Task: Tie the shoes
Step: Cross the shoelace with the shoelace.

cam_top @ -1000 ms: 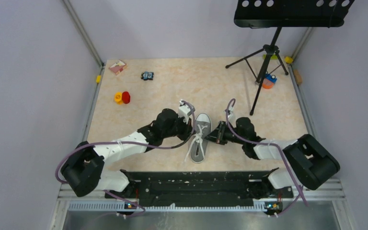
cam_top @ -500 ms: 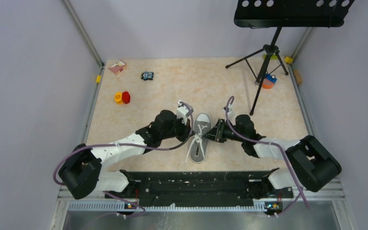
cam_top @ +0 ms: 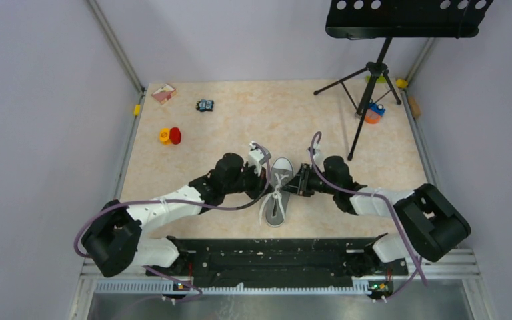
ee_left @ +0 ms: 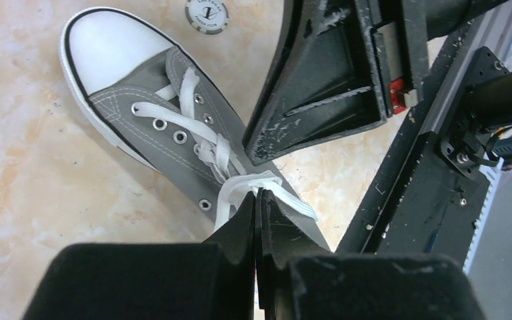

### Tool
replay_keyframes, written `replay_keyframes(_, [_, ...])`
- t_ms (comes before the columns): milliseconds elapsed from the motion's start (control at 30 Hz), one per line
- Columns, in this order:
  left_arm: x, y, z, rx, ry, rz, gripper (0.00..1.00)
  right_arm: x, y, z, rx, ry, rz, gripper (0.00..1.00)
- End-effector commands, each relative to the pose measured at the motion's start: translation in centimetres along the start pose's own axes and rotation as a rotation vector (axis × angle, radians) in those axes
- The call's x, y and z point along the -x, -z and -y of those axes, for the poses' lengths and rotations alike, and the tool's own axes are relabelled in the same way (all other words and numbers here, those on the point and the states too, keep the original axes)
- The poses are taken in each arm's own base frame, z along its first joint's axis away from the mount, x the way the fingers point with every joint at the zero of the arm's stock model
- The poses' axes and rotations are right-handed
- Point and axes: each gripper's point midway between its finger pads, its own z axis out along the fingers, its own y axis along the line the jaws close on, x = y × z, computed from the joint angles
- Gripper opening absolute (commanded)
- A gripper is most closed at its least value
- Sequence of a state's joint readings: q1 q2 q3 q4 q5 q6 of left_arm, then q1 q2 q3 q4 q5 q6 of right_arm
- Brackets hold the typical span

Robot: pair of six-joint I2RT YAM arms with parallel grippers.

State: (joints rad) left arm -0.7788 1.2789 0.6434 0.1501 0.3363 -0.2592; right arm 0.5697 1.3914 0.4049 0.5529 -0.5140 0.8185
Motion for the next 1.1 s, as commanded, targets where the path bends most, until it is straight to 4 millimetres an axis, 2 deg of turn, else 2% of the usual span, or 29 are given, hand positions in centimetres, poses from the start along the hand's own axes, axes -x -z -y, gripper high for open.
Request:
replay_keyframes(0, [2.0, -0.1, 1.4, -0.071, -0.03, 0.044, 0.0, 1.1, -0.8, -0.5, -0.001, 0.036, 0.016, 0.15])
replay_keyframes(500, [0.4, -0.7, 1.4, -0.097, -0.011, -0.018, 0.0, -0.2, -0.1, -1.6, 0.078, 0.082, -0.028, 0.11])
replay_keyframes(800, [1.4, -0.4, 0.8, -0.051, -0.017, 0.032, 0.0, -0.6, -0.2, -3.0, 0.144, 0.107, -0.053, 0.13])
replay_keyframes(1067, [2.0, -0.3, 0.3, -0.016, -0.017, 0.056, 0.0, -0.7, -0.6, -3.3, 0.147, 0.113, -0.062, 0.14])
